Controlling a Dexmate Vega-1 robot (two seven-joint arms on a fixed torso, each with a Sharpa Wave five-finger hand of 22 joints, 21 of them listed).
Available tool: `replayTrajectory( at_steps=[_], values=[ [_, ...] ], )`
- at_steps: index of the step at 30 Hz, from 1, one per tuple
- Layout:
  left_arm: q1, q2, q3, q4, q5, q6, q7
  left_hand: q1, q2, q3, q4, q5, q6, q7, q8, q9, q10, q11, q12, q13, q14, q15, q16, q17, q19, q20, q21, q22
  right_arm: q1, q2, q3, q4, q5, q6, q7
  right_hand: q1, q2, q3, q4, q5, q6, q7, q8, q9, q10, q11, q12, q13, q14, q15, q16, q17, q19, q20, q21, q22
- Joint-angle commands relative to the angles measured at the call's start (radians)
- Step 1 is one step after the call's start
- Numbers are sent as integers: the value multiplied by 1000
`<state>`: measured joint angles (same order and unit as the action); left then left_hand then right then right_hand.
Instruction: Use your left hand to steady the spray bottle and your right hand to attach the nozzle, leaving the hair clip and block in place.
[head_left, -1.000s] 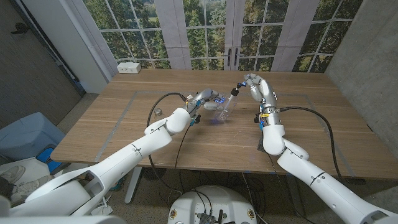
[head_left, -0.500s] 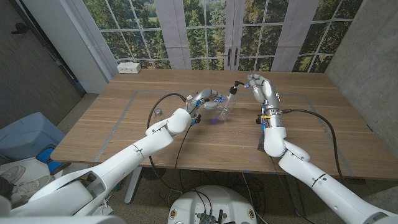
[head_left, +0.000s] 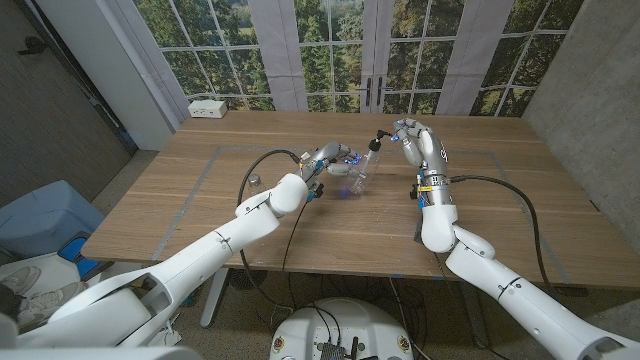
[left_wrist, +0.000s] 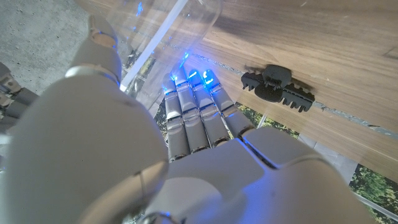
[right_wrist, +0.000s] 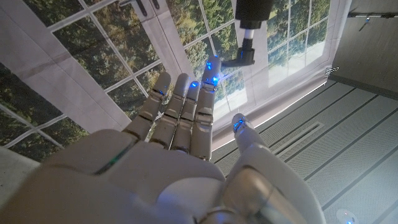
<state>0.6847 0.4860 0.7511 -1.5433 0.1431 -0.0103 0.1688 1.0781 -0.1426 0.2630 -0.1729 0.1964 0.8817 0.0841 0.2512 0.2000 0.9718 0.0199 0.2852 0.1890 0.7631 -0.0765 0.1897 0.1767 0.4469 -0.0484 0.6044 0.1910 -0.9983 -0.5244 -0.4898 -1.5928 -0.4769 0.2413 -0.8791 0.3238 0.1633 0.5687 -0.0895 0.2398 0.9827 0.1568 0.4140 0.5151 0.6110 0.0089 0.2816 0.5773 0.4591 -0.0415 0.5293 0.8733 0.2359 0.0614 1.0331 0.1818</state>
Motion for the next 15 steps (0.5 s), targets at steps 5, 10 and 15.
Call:
replayTrajectory(
  at_steps=[5, 10, 15],
  values=[
    [-21, -5, 8, 26, -7, -14, -19, 241, 253, 7, 3, 4, 213, -110, 6, 74, 190, -167, 3, 66, 4, -162, -1, 2, -5, -27, 8, 0, 34, 3, -32, 28, -35, -17, -110, 4, 2, 0, -23, 6, -77, -24, -44, -22, -45, -8, -14, 9, -11, -10, 7, 1, -2, -5, -1, 1],
    [-27, -7, 9, 36, -9, -20, -23, 241, 253, 7, 4, 4, 215, -111, 6, 74, 190, -166, 3, 67, 3, -161, -2, 2, -5, -27, 9, 0, 51, -22, -55, 27, -61, -19, -73, 24, 18, 17, -35, 15, -58, -42, -49, -36, -50, -22, -16, 9, -31, -44, 0, -2, -17, -27, -5, 1],
    [-33, -9, 11, 44, -10, -24, -28, 240, 253, 8, 4, 4, 215, -112, 5, 73, 189, -167, 2, 67, 2, -162, -2, 2, -5, -27, 9, 0, 61, -38, -63, 18, -55, -24, -29, 28, 29, 32, -27, 20, -68, -50, -71, -53, -68, -31, -26, 0, -48, -53, -9, -6, -25, -38, -7, 1]
  ],
)
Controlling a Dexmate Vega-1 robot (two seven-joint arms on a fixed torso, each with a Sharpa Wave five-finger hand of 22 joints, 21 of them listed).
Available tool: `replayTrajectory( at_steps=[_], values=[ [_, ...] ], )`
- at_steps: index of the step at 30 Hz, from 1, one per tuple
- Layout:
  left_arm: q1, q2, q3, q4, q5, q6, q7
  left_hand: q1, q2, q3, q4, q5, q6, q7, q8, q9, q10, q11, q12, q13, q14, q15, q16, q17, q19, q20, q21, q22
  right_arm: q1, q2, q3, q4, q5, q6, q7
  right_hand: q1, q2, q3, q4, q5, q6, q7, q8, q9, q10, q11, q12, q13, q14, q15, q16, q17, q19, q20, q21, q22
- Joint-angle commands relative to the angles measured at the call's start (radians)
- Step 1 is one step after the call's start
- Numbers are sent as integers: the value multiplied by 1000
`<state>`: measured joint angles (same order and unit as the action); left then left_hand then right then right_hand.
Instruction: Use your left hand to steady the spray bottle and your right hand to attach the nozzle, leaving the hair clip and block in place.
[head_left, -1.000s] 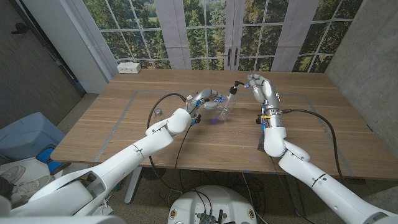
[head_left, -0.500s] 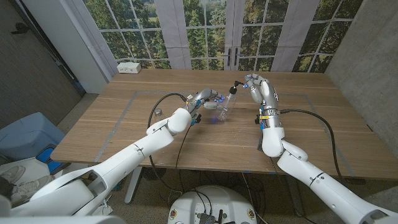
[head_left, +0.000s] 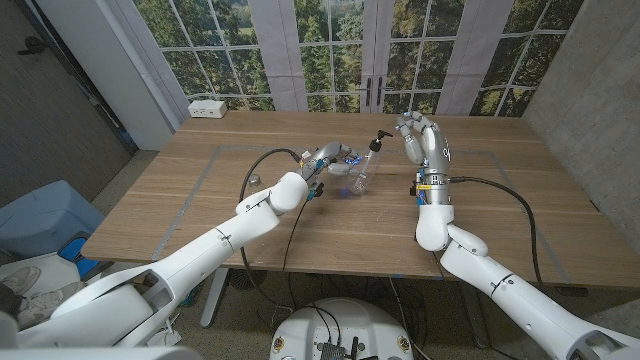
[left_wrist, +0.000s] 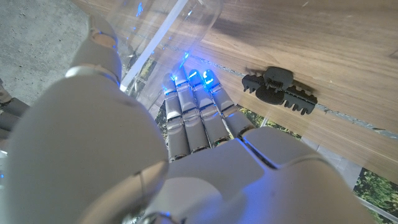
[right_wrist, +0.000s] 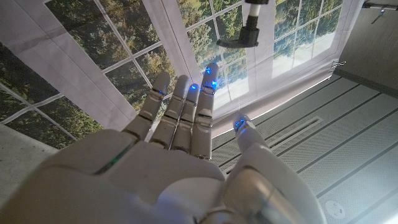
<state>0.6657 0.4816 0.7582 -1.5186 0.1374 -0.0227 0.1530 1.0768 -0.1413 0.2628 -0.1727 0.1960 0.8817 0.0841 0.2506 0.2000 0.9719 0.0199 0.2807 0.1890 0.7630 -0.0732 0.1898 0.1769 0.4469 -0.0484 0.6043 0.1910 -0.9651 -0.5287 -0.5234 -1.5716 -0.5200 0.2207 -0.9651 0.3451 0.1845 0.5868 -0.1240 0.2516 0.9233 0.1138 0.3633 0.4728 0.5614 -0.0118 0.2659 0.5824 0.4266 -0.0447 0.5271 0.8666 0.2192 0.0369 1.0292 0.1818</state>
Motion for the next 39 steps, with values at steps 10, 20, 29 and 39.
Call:
replayTrajectory(
  at_steps=[10, 20, 29, 39],
  values=[
    [-22, -6, 5, 32, -7, -22, -17, 242, 251, 8, 3, 5, 213, -111, 4, 74, 189, -169, 7, 67, 3, -165, -2, 2, -7, -28, 11, 0, 38, -50, -39, -24, 3, -34, 130, -20, -8, 3, 33, -1, -83, -37, -90, -51, -62, -14, -31, -23, -54, -45, -17, 3, -34, -14, -9, 2],
    [-30, -10, 5, 49, -12, -35, -20, 240, 251, 9, 4, 5, 213, -111, 5, 76, 190, -167, 8, 69, 1, -164, -3, 2, -8, -27, 13, 0, 60, -49, -55, 9, -25, 8, 96, -29, 3, 7, 44, -7, 22, -15, -73, -75, -17, -15, -15, -37, -31, -59, -5, 2, -30, -20, -7, 1],
    [-40, -14, 5, 66, -12, -44, -22, 240, 252, 10, 4, 6, 213, -111, 4, 76, 189, -166, 7, 70, -1, -164, -4, 1, -9, -25, 14, 0, 76, -46, -63, 26, -31, 29, 88, -25, 3, 16, 45, -8, 113, -1, -46, -79, 4, -16, -6, -41, -21, -65, -1, -1, -31, -22, -6, 1],
    [-45, -19, 5, 82, -17, -54, -22, 241, 252, 10, 3, 6, 212, -110, 3, 76, 189, -168, 7, 70, 1, -165, -3, 2, -9, -27, 16, 0, 82, -30, -56, 44, 18, 73, 95, -6, -2, 31, 28, -5, 152, -9, -12, -51, 20, -17, 3, -37, -11, -64, 4, -4, -25, -15, -2, 1]
  ],
)
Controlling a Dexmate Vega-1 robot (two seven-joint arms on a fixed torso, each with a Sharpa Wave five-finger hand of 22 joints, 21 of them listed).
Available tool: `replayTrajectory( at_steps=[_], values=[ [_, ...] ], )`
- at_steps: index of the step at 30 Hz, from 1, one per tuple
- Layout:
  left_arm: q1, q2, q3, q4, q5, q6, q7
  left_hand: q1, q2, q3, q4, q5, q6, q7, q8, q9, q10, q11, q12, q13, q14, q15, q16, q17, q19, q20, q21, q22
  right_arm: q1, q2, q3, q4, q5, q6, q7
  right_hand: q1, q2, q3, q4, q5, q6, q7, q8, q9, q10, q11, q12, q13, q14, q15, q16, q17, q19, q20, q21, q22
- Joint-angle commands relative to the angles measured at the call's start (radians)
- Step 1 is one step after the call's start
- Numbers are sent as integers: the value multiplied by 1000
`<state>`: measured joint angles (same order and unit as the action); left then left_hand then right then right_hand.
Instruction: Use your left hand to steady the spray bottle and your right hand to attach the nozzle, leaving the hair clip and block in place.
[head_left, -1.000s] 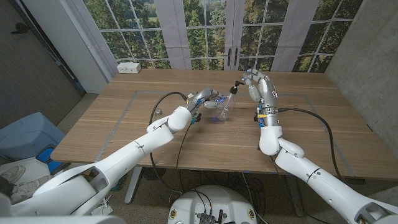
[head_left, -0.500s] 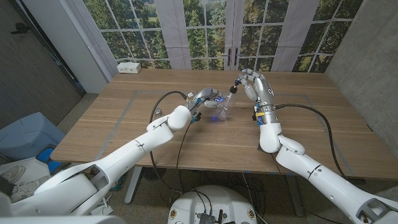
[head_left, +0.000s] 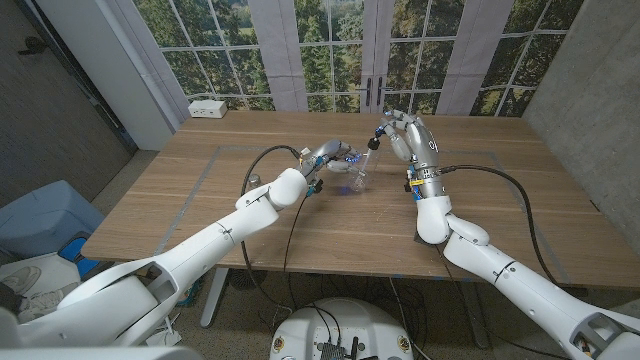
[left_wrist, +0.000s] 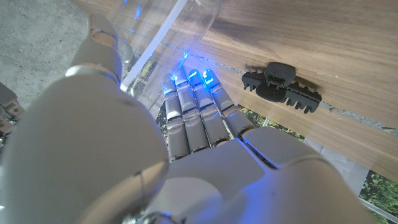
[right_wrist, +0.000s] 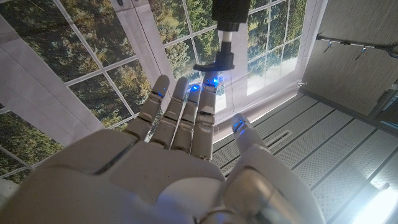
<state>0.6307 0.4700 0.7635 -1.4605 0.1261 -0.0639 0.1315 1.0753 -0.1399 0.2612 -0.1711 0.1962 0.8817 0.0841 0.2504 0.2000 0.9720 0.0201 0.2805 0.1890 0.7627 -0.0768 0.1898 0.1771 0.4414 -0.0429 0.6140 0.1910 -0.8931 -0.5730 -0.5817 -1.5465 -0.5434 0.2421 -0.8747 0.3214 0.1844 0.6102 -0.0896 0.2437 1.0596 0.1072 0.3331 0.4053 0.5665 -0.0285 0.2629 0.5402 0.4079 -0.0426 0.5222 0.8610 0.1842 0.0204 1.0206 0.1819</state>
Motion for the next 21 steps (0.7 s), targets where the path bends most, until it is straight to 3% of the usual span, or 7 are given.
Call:
replayTrajectory(
  at_steps=[1, 4, 7, 10, 21],
  values=[
    [-11, -8, 0, 27, -7, -17, -1, 242, 251, 12, 2, 5, 212, -110, 3, 76, 189, -170, 7, 70, 1, -162, -3, 2, -4, -32, 6, 0, 7, 18, 5, 15, 45, 42, 7, 18, -3, 8, -7, 3, 20, 1, 23, 20, 20, -1, 8, 6, 9, -67, 10, 1, 10, 2, 7, 1],
    [-12, -9, 1, 31, -9, -26, -4, 242, 251, 12, 2, 5, 213, -111, 4, 77, 189, -168, 7, 70, 1, -162, -3, 2, -4, -32, 7, 0, 0, 27, 12, 5, 47, 11, 9, 19, -13, 3, -14, 3, -54, 5, 5, 36, 18, 6, 8, 10, 7, -56, 13, 3, 11, 4, 9, 1],
    [-12, -10, 1, 33, -9, -28, -2, 242, 250, 12, 2, 5, 214, -111, 4, 76, 188, -169, 7, 70, 0, -162, -3, 2, -5, -33, 8, 0, -3, 32, 13, -1, 33, -21, 2, 16, -18, -2, -16, 1, -57, 11, 1, 32, 14, 11, 8, 11, 8, -48, 15, 3, 12, 8, 9, 1],
    [-13, -11, 1, 34, -10, -30, -4, 242, 250, 12, 2, 5, 214, -111, 3, 76, 189, -169, 6, 70, 0, -162, -3, 2, -5, -33, 8, 0, -5, 29, 12, -7, 31, -35, 5, 11, -21, -10, -19, 0, -85, 16, -19, 23, 15, 14, 10, 13, 11, -44, 17, 2, 16, 13, 12, 1],
    [-15, -13, 4, 33, -8, -29, -7, 242, 250, 12, 2, 5, 214, -111, 3, 76, 188, -169, 5, 69, 1, -162, -2, 3, -5, -32, 10, -1, -12, 36, 15, -11, 32, -92, -13, -5, -20, -24, -14, -2, -79, 43, -34, 6, 24, 26, 16, 14, 21, -32, 22, 0, 18, 16, 14, 2]
  ],
)
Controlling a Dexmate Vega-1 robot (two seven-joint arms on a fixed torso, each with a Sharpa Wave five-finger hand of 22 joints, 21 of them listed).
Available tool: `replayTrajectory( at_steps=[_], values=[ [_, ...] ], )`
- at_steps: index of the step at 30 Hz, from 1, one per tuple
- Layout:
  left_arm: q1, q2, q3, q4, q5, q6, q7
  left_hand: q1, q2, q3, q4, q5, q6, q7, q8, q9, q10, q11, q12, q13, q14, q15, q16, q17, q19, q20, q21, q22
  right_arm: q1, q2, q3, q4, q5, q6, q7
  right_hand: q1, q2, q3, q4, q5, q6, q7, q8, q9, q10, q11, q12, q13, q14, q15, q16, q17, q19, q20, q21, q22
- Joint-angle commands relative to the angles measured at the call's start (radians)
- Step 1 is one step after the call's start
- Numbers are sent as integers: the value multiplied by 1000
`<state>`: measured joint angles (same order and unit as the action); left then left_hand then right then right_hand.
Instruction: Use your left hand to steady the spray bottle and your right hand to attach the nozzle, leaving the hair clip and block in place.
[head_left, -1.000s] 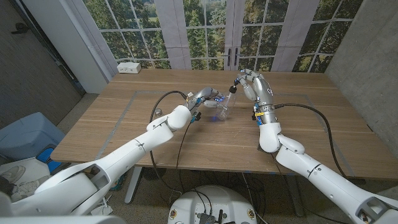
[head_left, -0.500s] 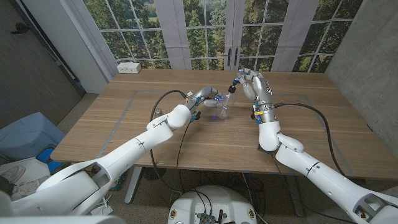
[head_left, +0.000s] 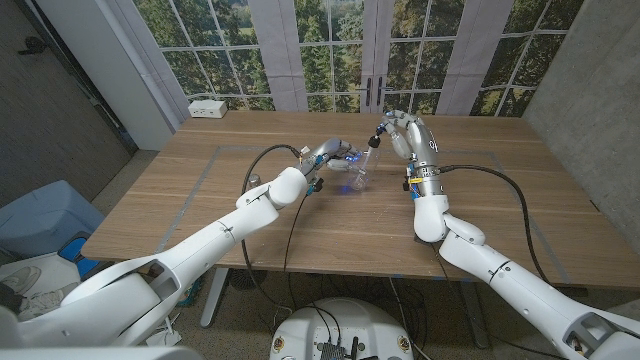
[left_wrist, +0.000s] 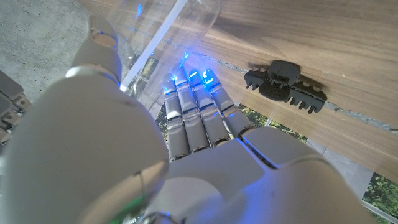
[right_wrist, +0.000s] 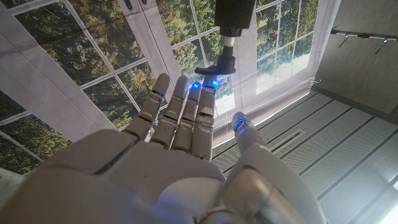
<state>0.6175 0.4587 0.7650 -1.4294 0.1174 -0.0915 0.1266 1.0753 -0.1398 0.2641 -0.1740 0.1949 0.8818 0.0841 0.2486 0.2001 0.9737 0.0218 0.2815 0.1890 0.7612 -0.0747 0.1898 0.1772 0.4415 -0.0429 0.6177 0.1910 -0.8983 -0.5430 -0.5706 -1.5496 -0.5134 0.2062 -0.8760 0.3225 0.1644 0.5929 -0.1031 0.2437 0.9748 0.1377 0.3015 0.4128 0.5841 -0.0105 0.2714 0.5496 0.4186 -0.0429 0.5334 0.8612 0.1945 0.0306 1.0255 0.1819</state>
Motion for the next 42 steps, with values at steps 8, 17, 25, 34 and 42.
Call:
replayTrajectory(
  at_steps=[8, 17, 25, 34, 42],
  values=[
    [2, -1, 2, -9, 4, 9, 0, 243, 249, 9, 4, 6, 213, -112, 4, 76, 187, -171, 4, 68, 1, -164, -2, 3, -6, -32, 8, -1, -9, -1, -2, -11, -5, -66, -28, -17, 0, -15, 3, -4, 36, 17, -1, -11, 12, 12, 11, 5, 12, -30, 12, -2, 8, 8, 9, 2],
    [5, 1, 2, -16, 6, 11, 2, 243, 250, 9, 5, 6, 212, -111, 2, 76, 187, -170, 4, 69, 2, -164, -1, 3, -6, -32, 10, -1, -11, -5, -4, -2, -15, -34, -71, -21, 8, -18, 2, -5, 121, 41, 41, 7, 44, 17, 24, 7, 43, -22, 26, -4, 15, 13, 12, 1],
    [6, 2, 4, -25, 11, 28, 3, 243, 249, 8, 4, 6, 215, -111, 3, 77, 188, -170, 3, 68, 1, -164, -2, 3, -7, -32, 11, -1, -5, -11, -13, 17, -48, 0, -117, -22, 9, -15, 3, -3, 178, 49, 82, 33, 73, 19, 34, 9, 61, -26, 32, -6, 20, 15, 14, 1],
    [4, -1, 6, -25, 12, 36, 4, 242, 249, 9, 5, 6, 215, -110, 3, 77, 188, -171, 4, 70, 1, -163, -2, 2, -8, -32, 12, -1, 6, -22, -28, 31, -75, 40, -135, -24, 7, -5, 4, -1, 230, 48, 124, 61, 107, 11, 42, 6, 76, -39, 36, -2, 19, 12, 15, 1],
    [-1, -4, 7, -22, 15, 41, 7, 243, 248, 9, 4, 6, 218, -107, 3, 76, 193, -168, 7, 72, 4, -164, -1, 3, -6, -31, 14, -1, 29, -55, -46, 34, -78, 83, -61, -28, 9, 4, 8, 0, 235, 36, 152, 94, 101, -3, 37, 8, 64, -55, 25, -6, 11, -3, 12, 1]
  ],
)
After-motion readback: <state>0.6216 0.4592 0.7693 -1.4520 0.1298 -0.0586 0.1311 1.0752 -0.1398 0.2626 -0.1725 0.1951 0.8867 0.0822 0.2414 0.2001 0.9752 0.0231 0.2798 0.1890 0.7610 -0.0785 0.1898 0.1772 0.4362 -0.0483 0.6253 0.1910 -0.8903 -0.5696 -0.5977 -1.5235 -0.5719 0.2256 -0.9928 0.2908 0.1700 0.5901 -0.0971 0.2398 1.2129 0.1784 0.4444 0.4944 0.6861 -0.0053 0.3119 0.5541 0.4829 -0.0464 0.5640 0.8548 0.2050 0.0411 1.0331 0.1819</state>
